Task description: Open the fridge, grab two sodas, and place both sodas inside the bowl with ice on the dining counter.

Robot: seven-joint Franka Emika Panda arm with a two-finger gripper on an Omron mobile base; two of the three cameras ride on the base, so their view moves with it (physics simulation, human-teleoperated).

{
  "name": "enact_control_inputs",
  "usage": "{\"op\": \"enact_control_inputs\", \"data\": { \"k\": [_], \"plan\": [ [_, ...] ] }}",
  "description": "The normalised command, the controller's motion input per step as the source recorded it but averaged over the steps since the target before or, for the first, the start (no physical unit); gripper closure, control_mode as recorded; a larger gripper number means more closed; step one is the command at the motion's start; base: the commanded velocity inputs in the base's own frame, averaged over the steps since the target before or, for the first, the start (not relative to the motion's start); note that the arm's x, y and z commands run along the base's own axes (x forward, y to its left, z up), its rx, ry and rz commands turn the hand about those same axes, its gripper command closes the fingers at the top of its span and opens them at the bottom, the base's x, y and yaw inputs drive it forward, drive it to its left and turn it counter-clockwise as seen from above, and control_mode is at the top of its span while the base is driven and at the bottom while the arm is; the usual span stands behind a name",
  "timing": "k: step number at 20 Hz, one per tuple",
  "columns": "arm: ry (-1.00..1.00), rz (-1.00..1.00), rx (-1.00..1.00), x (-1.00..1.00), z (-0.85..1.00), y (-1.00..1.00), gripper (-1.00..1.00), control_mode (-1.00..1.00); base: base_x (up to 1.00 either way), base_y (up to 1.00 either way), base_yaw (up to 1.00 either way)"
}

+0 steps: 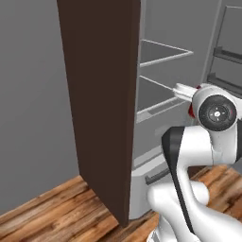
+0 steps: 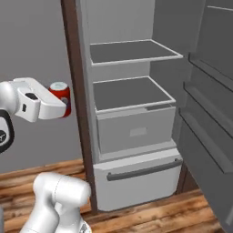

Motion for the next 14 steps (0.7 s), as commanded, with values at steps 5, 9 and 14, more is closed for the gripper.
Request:
{"op": "enact_control_inputs", "data": {
  "k": [5, 9, 14],
  "plan": [
    [0.0, 0.0, 0.0, 0.0, 0.0, 0.0, 1.0, 1.0, -0.86, 0.64, -0.29],
    [0.0, 0.0, 0.0, 0.0, 0.0, 0.0, 1.0, 1.0, -0.98, 0.45, -0.27],
    [0.0, 0.0, 0.0, 0.0, 0.0, 0.0, 1.0, 1.0, -1.0, 0.12, -0.27]
  ]
}}
